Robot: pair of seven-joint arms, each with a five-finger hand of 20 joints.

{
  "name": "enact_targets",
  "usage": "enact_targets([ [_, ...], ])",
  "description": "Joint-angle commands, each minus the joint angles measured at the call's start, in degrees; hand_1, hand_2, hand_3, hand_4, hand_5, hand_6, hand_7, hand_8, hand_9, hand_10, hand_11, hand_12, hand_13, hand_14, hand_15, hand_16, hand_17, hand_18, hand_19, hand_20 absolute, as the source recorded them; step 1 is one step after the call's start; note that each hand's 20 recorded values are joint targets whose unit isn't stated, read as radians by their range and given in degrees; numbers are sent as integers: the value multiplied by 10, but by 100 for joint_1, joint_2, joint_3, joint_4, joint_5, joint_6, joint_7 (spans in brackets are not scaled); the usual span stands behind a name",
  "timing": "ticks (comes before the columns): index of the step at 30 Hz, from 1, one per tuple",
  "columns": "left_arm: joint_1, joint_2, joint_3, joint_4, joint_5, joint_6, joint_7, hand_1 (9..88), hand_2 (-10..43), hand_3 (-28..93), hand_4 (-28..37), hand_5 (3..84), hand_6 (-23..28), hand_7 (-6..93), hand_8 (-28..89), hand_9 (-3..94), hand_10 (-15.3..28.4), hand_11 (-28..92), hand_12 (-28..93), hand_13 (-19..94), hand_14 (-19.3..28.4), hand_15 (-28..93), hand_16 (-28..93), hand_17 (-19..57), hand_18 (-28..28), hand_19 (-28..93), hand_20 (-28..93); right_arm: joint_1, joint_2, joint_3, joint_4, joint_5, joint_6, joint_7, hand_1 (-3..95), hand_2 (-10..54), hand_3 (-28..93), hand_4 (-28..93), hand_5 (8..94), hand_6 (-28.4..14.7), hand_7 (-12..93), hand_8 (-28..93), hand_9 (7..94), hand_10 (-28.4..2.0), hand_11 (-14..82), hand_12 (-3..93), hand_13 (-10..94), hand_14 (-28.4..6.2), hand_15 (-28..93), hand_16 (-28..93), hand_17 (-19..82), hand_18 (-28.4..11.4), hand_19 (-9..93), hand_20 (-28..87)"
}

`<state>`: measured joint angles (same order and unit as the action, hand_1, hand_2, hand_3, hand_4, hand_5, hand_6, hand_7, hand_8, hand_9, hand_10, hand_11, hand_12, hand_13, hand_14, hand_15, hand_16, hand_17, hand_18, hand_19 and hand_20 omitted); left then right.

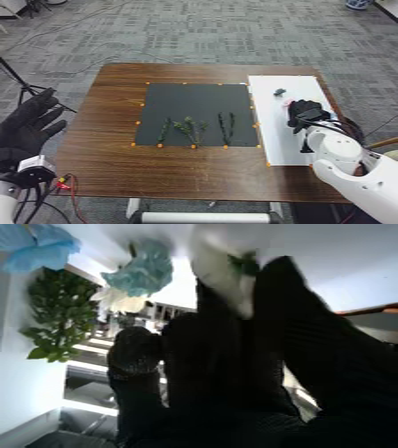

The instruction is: Arrange flowers

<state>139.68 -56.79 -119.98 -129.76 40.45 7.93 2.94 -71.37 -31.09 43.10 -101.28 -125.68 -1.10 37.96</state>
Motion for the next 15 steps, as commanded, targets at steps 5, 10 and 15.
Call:
enact_targets([
  [5,-588,583,98,192,-38,-202,-217,234,-29,674,-283,195,15,206,-99,142,86,185,191,43,115,405,-48,-129,180,367,116,376,16,-574,-341,-336,1509,-308,558,-95,826,-282,756,16,436,-61,818,-57,281,457,741,-24,736,393,399,-206,920,544],
  [10,-1542,1238,606,506,-72,-347,-438,234,-28,673,-283,195,15,206,-100,142,86,184,190,43,115,404,-49,-130,180,367,116,766,-207,-827,-498,-74,2031,-816,569,-95,820,-283,771,14,426,-63,824,-62,294,435,748,-25,747,392,405,-209,923,550],
  [15,-2500,1661,1199,776,93,-616,-678,234,-29,675,-283,195,16,205,-100,142,86,184,190,41,115,403,-49,-130,181,367,115,1274,-940,-1264,-489,122,2158,-1459,570,-95,819,-283,773,13,424,-62,825,-63,296,431,749,-26,751,391,407,-209,924,554],
])
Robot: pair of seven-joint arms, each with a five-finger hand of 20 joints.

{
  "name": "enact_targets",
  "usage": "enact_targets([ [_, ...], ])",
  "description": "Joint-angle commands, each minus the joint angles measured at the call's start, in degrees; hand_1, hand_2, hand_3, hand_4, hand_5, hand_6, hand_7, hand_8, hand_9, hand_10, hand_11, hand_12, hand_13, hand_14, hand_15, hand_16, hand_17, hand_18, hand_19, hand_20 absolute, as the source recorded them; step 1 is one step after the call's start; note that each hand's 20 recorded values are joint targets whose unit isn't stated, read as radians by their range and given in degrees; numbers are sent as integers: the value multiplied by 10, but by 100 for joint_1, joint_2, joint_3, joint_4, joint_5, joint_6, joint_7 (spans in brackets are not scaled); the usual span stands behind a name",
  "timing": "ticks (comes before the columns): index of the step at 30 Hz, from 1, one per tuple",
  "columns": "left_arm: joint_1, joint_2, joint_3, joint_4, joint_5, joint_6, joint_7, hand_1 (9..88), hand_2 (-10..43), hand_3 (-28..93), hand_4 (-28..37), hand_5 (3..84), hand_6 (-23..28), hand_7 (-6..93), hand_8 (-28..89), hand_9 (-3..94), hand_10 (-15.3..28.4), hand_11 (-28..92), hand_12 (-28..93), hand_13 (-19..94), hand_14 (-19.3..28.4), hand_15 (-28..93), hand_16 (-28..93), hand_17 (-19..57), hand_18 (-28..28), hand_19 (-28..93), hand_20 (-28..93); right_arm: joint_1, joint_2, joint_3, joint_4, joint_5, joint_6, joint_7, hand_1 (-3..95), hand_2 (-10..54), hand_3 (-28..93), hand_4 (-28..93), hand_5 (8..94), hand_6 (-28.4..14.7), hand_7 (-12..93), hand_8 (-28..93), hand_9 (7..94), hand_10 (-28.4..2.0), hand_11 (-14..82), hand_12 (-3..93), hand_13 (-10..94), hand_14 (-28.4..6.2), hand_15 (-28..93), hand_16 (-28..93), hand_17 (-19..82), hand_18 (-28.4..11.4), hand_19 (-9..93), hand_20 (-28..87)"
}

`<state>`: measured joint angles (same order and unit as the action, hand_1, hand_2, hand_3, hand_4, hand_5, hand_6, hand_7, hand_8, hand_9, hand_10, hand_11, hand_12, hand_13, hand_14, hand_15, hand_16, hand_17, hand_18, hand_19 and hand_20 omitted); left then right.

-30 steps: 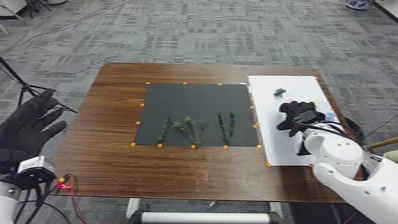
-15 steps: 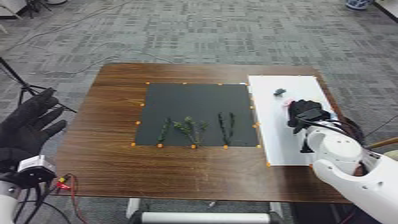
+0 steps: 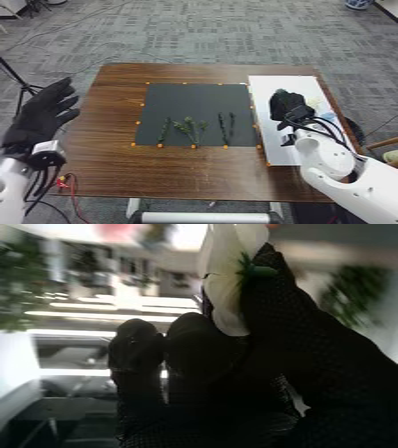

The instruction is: Arrange flowers

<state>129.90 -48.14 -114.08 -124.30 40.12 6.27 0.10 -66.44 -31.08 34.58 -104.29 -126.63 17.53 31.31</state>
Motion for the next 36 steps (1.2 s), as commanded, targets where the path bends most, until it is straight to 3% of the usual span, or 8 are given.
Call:
enact_targets([
  [1,-1658,815,681,261,259,-523,-471,233,-29,675,-283,195,16,204,-100,141,86,184,190,41,115,403,-49,-130,181,367,115,792,-1179,-430,-130,175,234,-943,570,-95,820,-283,772,13,425,-60,824,-64,296,431,749,-26,752,391,407,-209,924,555],
  [5,-2245,908,1187,454,93,-505,-460,232,-27,673,-283,191,14,203,-98,135,85,180,190,39,114,400,-48,-131,180,366,115,718,-2051,-569,110,248,212,-1355,570,-95,818,-283,773,14,423,-60,825,-60,294,430,747,-27,754,392,408,-208,924,557],
  [10,-2829,987,1660,648,115,-617,-480,233,-26,671,-283,190,15,202,-97,135,84,177,193,38,114,400,-46,-132,180,367,115,868,-2714,-1042,402,114,213,-1547,573,-95,811,-283,775,16,421,-61,828,-58,289,428,746,-32,760,388,404,-206,923,560],
  [16,-3190,1029,1990,752,97,-577,-438,234,-27,673,-283,190,14,201,-96,135,85,176,195,38,114,401,-47,-132,181,369,115,1337,-3171,-1986,762,107,834,-1367,576,-95,804,-283,776,18,419,-61,828,-55,280,427,744,-35,772,374,401,-207,922,565],
  [18,-3382,1046,2142,835,105,-622,-456,234,-27,673,-283,190,14,202,-96,136,86,177,195,38,114,401,-47,-132,182,370,115,1461,-3354,-2191,897,33,926,-1244,574,-95,805,-283,776,19,418,-62,829,-54,278,427,743,-36,775,370,401,-208,922,567],
  [26,-3858,1107,2575,919,91,-685,-443,234,-28,673,-283,191,14,202,-97,136,86,177,195,39,114,401,-47,-132,182,370,114,2361,-3787,-3159,1205,-13,1842,-770,572,-95,804,-283,773,22,422,-66,832,-52,274,428,742,-38,788,357,399,-208,921,572],
  [34,-4347,1086,3018,1021,118,-777,-392,235,-27,672,-283,192,14,199,-97,137,86,177,194,39,116,402,-48,-132,182,371,114,3145,-4334,-4132,2004,-24,2341,-383,572,-95,800,-283,771,23,425,-69,832,-51,272,430,741,-37,796,351,399,-209,921,575],
  [36,-4519,1040,3167,1099,124,-866,-421,235,-28,673,-283,192,14,199,-96,137,86,176,194,39,116,402,-48,-132,182,371,113,3280,-4462,-4341,2245,11,2496,-237,572,-95,800,-283,771,23,425,-70,832,-51,271,431,741,-37,797,350,399,-208,921,576],
])
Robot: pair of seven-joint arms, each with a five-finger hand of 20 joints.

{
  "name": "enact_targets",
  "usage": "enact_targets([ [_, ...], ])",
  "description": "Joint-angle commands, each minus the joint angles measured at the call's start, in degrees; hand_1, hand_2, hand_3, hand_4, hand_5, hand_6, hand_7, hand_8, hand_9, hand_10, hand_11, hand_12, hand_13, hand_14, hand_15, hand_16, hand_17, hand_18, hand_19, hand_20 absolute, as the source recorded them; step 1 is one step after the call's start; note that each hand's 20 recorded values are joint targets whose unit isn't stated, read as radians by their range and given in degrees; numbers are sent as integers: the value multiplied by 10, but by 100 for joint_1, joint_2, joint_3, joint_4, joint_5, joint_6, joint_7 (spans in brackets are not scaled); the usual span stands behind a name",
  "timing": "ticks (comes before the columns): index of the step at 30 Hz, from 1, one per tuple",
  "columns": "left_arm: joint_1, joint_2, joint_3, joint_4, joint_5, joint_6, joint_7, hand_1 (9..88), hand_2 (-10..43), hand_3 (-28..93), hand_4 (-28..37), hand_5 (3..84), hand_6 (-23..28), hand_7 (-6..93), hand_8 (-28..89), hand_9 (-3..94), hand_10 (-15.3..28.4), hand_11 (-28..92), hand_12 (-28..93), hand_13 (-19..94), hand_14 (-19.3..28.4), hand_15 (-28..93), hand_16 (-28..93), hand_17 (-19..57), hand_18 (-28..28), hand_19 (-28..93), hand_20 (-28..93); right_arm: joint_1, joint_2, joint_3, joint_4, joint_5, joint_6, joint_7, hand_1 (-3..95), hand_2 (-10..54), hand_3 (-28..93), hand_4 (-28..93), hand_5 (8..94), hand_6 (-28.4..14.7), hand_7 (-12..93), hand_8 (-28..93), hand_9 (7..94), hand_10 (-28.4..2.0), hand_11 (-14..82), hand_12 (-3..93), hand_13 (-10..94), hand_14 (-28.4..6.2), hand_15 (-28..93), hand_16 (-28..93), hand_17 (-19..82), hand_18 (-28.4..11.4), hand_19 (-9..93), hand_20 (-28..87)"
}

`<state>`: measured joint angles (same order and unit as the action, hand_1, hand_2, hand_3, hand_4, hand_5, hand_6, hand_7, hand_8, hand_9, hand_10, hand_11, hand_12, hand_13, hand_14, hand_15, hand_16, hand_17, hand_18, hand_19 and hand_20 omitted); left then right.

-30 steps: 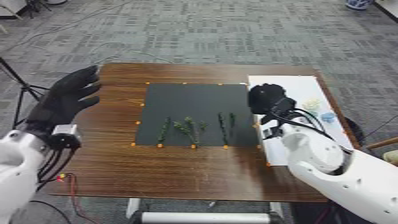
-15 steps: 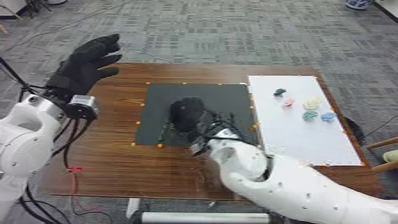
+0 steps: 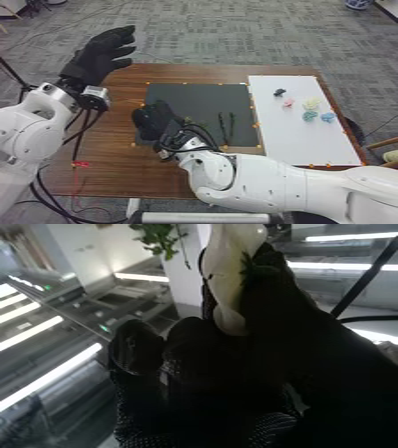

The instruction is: Arrange flowers

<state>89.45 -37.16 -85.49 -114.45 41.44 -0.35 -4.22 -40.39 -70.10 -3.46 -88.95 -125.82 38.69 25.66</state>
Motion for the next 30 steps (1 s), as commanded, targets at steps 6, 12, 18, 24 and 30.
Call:
enact_targets([
  [6,-513,-126,386,122,12,-242,8,234,-27,673,-283,193,14,199,-95,137,86,179,194,39,116,402,-47,-132,182,371,113,866,-842,-849,1287,-63,530,415,572,-95,797,-283,770,28,429,-74,831,-51,268,432,740,-38,802,348,396,-208,921,578],
  [12,-530,-164,416,140,3,-273,14,235,-27,671,-283,193,15,198,-95,137,87,179,193,40,117,403,-48,-132,182,371,113,903,-948,-924,1360,-20,429,486,568,-95,795,-283,777,35,423,-83,840,-51,249,427,738,-38,802,348,392,-207,920,579],
  [18,-753,-266,631,275,-5,-419,-30,235,-27,672,-283,193,14,198,-95,137,87,178,192,40,117,402,-48,-133,183,372,113,690,-1043,-826,1504,-41,184,498,567,-95,787,-283,776,45,414,-75,850,-44,213,442,736,-38,802,347,391,-206,918,579],
  [24,-858,-297,712,329,-9,-468,-63,235,-27,672,-283,193,14,198,-95,137,87,180,192,40,117,402,-47,-132,182,370,113,572,-1080,-772,1593,-151,68,605,567,-95,780,-283,772,47,411,-72,850,-42,198,455,735,-38,802,347,390,-205,917,580],
  [30,-813,-311,684,307,-5,-469,-61,234,-27,672,-283,193,14,199,-95,137,87,179,192,41,116,401,-48,-133,183,371,113,485,-987,-600,1436,-108,-356,638,556,-95,724,-283,729,51,387,-62,835,-28,144,442,725,-39,800,348,381,-203,910,582],
])
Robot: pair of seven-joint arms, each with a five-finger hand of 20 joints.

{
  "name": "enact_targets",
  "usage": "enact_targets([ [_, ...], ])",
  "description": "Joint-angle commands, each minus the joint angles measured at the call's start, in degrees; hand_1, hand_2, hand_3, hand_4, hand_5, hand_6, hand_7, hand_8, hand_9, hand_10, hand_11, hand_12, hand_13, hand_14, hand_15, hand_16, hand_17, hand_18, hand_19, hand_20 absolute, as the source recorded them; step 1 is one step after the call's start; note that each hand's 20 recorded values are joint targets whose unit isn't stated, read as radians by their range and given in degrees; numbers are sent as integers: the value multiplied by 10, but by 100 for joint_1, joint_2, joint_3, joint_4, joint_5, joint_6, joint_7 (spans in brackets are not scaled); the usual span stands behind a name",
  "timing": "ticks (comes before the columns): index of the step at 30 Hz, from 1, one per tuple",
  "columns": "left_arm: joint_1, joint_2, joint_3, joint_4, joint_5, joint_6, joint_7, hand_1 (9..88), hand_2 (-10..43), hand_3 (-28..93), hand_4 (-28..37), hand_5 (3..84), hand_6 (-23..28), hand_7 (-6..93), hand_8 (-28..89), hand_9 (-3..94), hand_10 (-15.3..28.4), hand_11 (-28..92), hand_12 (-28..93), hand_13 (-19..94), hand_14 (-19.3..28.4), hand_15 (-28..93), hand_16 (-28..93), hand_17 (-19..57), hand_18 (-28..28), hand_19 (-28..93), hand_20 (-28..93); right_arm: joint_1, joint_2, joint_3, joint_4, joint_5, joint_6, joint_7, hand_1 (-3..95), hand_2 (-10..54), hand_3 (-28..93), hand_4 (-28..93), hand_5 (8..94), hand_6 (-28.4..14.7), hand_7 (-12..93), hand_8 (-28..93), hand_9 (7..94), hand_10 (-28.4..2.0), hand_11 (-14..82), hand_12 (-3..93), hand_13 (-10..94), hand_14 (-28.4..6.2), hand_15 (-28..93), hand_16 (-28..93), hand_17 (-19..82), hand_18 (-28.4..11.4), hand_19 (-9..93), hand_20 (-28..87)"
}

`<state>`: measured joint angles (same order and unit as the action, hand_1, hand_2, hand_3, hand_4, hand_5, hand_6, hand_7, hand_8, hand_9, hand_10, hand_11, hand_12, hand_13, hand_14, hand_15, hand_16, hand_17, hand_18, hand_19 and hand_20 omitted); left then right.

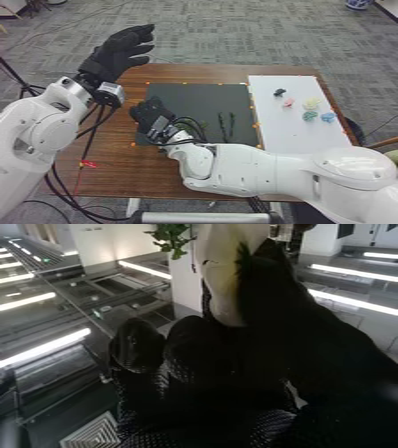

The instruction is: Arrange flowers

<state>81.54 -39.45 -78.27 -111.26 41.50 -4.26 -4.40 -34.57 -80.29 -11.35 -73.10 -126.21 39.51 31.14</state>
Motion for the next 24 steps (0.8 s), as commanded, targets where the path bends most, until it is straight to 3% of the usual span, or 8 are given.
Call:
enact_targets([
  [1,-30,-88,-30,-9,-8,-77,-38,234,-27,672,-283,193,14,199,-95,137,87,179,191,41,116,401,-48,-133,183,371,113,-108,40,210,-163,-87,-494,118,564,-95,673,-283,703,48,385,-63,824,-29,128,431,717,-40,799,348,376,-202,907,583],
  [5,-15,-94,-37,-18,-9,-81,-39,234,-27,672,-283,194,15,200,-96,138,86,179,191,40,116,401,-47,-133,183,371,113,-105,65,221,-224,-105,-662,249,603,-95,560,-283,665,43,388,-67,799,-29,111,416,698,-43,800,346,363,-200,899,590],
  [11,-1,-82,-68,-12,-9,-64,-30,234,-27,672,-283,193,14,200,-96,137,86,179,192,39,116,400,-47,-133,183,371,113,-146,104,304,-272,-144,-785,226,587,-95,550,-283,640,37,382,-71,776,-28,103,408,683,-44,802,344,353,-200,893,594],
  [15,-47,-94,-32,15,-8,-75,-29,234,-28,673,-283,193,14,200,-96,137,86,178,192,40,116,400,-47,-133,183,371,113,-173,115,355,-286,-126,-839,218,626,-95,467,-283,626,34,370,-67,758,-29,102,401,673,-47,805,343,348,-200,890,599],
  [24,52,-77,-127,-29,-7,-43,-13,234,-27,672,-283,194,14,199,-96,138,86,177,192,40,116,400,-46,-133,182,371,113,-201,182,434,-356,-118,-1090,154,658,-95,400,-283,617,34,360,-61,738,-32,114,386,659,-47,808,336,339,-197,880,605],
])
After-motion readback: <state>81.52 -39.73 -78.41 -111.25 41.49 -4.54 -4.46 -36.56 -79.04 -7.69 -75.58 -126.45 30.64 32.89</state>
